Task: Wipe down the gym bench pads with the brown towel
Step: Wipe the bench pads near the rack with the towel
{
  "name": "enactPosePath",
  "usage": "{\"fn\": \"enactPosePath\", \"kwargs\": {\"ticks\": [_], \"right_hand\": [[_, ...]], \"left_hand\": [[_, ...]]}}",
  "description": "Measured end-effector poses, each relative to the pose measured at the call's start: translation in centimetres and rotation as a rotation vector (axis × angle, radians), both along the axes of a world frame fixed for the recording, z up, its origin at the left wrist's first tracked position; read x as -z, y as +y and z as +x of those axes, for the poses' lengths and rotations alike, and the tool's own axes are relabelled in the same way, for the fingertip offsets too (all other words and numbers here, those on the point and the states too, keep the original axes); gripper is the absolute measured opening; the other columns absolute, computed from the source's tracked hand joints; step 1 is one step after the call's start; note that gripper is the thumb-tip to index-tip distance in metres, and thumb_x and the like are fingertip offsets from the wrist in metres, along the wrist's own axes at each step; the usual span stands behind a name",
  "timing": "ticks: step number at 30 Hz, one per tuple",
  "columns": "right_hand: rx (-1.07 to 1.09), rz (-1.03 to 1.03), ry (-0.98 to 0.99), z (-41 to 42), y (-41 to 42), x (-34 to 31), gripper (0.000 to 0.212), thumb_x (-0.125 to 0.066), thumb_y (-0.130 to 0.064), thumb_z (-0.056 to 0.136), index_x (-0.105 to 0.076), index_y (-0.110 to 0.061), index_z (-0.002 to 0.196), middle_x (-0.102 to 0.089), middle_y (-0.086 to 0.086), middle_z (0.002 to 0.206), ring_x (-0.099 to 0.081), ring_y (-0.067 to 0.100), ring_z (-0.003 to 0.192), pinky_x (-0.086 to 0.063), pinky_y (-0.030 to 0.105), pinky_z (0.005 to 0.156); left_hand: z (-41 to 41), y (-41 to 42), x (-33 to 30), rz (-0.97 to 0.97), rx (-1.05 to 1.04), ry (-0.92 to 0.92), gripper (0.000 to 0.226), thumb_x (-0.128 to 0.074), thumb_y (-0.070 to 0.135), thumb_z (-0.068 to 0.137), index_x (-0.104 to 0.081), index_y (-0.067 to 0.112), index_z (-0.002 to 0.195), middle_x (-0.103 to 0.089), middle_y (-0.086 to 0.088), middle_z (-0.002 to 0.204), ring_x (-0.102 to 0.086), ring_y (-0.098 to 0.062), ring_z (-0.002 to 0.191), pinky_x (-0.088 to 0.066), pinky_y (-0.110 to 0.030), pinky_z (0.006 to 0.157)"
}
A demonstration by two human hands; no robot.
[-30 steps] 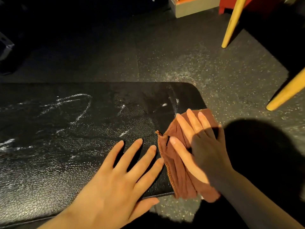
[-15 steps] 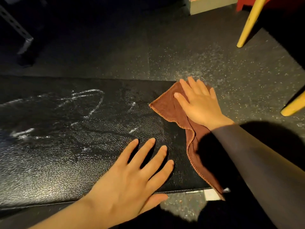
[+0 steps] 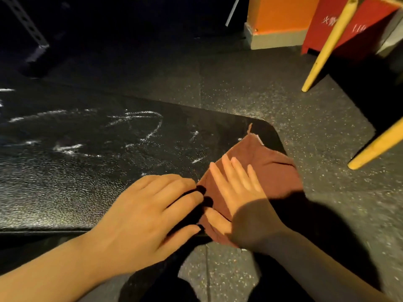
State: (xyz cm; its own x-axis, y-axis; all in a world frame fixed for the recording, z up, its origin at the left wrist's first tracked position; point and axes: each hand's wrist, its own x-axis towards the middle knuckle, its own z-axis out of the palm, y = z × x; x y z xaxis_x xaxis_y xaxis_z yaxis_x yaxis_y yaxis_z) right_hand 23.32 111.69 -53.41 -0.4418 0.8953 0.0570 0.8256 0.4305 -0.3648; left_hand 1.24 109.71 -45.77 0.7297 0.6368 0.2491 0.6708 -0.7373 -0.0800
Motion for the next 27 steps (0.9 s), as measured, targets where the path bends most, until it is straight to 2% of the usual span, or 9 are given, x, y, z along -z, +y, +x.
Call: {"fn": "enactPosePath", "kwargs": {"ticks": [3, 6, 8, 10, 14, 16, 19, 23, 27], "right_hand": [[-0.027, -0.03, 0.004, 0.3, 0.0, -0.5, 0.085, -0.018, -0.074, 0.084, 0.006, -0.036, 0.155, 0.016, 0.0, 0.163, 0.02, 0.018, 0.149, 0.011, 0.049, 0.118], [0.162, -0.104, -0.006, -0.1, 0.8, -1.1, 0.096, -0.013, -0.084, 0.069, 0.017, -0.041, 0.15, 0.026, -0.003, 0.159, 0.028, 0.012, 0.146, 0.016, 0.049, 0.118], [0.262, -0.127, -0.024, -0.4, 1.8, -1.1, 0.113, -0.003, -0.094, 0.06, 0.016, -0.034, 0.153, 0.022, 0.001, 0.162, 0.025, 0.014, 0.148, 0.015, 0.046, 0.118], [0.269, -0.134, 0.001, -0.2, 3.6, -1.1, 0.122, 0.006, -0.098, 0.056, 0.009, -0.028, 0.156, 0.014, 0.004, 0.164, 0.019, 0.014, 0.15, 0.013, 0.044, 0.119], [0.336, -0.179, 0.023, 1.7, 9.8, -0.4, 0.111, -0.007, -0.088, 0.065, 0.001, -0.027, 0.157, 0.01, -0.002, 0.165, 0.013, 0.01, 0.15, 0.011, 0.039, 0.119], [0.348, -0.186, 0.008, 2.6, 13.4, 0.0, 0.106, -0.013, -0.091, 0.076, -0.001, -0.026, 0.158, 0.008, -0.002, 0.165, 0.01, 0.011, 0.151, 0.01, 0.04, 0.12], [0.309, -0.171, -0.006, 3.6, 16.8, 0.1, 0.098, -0.01, -0.079, 0.077, -0.005, -0.025, 0.158, 0.0, 0.0, 0.166, 0.004, 0.015, 0.152, 0.006, 0.045, 0.121], [0.284, -0.123, -0.017, 3.0, 16.5, 0.1, 0.091, -0.013, -0.075, 0.085, -0.007, -0.021, 0.158, -0.003, 0.004, 0.166, 0.001, 0.019, 0.152, 0.003, 0.048, 0.121], [0.229, -0.141, -0.031, 1.4, 12.7, -0.6, 0.105, 0.0, -0.083, 0.074, 0.002, -0.021, 0.158, 0.008, 0.007, 0.165, 0.011, 0.019, 0.151, 0.008, 0.044, 0.121]], "left_hand": [[-2.7, 0.2, 0.1, 0.072, -0.09, 0.056, 0.045, -0.046, 0.048, 0.098, -0.062, 0.013, 0.122, -0.064, -0.01, 0.123, -0.057, -0.031, 0.111, -0.041, -0.041, 0.093], [-3.7, 0.5, 0.4, 0.096, -0.173, 0.072, 0.052, -0.043, 0.05, 0.098, -0.065, 0.009, 0.122, -0.064, -0.016, 0.125, -0.055, -0.036, 0.114, -0.039, -0.045, 0.094], [-3.2, 0.8, 0.8, 0.111, -0.148, 0.081, 0.051, -0.043, 0.049, 0.099, -0.061, 0.01, 0.125, -0.063, -0.016, 0.126, -0.052, -0.036, 0.116, -0.039, -0.046, 0.094], [-2.7, 0.7, 1.2, 0.129, -0.107, 0.107, 0.049, -0.041, 0.049, 0.1, -0.059, 0.011, 0.126, -0.064, -0.015, 0.127, -0.052, -0.034, 0.117, -0.04, -0.046, 0.094], [-2.7, 0.3, 1.5, 0.145, -0.112, 0.072, 0.046, -0.043, 0.048, 0.1, -0.058, 0.012, 0.123, -0.068, -0.012, 0.119, -0.052, -0.032, 0.112, -0.041, -0.044, 0.089], [-2.6, 0.5, 1.7, 0.162, -0.115, 0.081, 0.044, -0.045, 0.048, 0.099, -0.057, 0.012, 0.122, -0.068, -0.011, 0.118, -0.052, -0.031, 0.11, -0.041, -0.043, 0.087], [-2.4, 0.6, 1.9, 0.169, -0.116, 0.082, 0.041, -0.045, 0.045, 0.1, -0.057, 0.012, 0.12, -0.069, -0.011, 0.115, -0.053, -0.031, 0.108, -0.042, -0.042, 0.084], [-2.1, 0.5, 1.9, 0.172, -0.116, 0.075, 0.038, -0.045, 0.041, 0.1, -0.057, 0.011, 0.119, -0.069, -0.012, 0.116, -0.053, -0.031, 0.107, -0.041, -0.041, 0.084], [-2.0, 0.5, 1.7, 0.148, -0.141, 0.081, 0.04, -0.044, 0.041, 0.1, -0.06, 0.01, 0.118, -0.067, -0.012, 0.117, -0.056, -0.032, 0.106, -0.041, -0.041, 0.084]]}}
